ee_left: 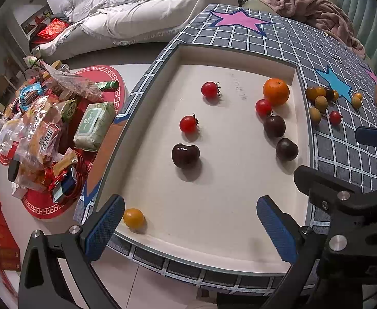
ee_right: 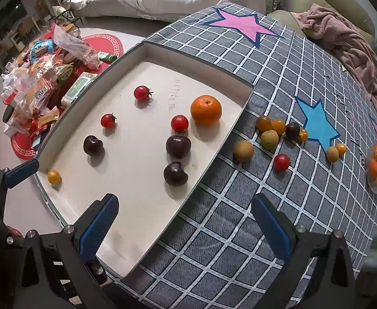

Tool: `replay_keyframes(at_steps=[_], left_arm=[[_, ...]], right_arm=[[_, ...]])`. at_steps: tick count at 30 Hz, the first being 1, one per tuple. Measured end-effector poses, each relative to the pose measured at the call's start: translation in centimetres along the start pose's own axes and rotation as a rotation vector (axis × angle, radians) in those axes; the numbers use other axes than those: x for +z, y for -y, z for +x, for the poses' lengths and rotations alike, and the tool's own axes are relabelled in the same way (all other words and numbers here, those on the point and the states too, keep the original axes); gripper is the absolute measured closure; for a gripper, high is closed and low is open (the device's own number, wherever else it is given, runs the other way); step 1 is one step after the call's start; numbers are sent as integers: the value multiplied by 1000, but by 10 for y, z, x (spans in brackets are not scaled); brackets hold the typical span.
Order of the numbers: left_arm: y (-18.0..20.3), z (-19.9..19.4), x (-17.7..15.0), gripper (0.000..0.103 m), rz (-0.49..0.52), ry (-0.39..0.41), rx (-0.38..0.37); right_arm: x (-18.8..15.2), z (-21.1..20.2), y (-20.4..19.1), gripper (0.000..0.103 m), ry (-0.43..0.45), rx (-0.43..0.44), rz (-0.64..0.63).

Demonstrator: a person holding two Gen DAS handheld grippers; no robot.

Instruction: Organize fruits

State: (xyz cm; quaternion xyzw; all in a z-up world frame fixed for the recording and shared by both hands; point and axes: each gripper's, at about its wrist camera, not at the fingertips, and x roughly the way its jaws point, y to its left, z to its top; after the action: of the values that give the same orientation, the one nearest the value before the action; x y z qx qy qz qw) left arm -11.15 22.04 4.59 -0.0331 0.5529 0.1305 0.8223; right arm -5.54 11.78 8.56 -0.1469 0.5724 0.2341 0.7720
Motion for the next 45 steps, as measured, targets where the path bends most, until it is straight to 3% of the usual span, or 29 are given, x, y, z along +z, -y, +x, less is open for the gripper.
replay_keyframes(at_steps=[45], left_arm=[[4,4,-1,0,13,-6,9]], right_arm=[[1,6,-1,0,-5,4,-9]])
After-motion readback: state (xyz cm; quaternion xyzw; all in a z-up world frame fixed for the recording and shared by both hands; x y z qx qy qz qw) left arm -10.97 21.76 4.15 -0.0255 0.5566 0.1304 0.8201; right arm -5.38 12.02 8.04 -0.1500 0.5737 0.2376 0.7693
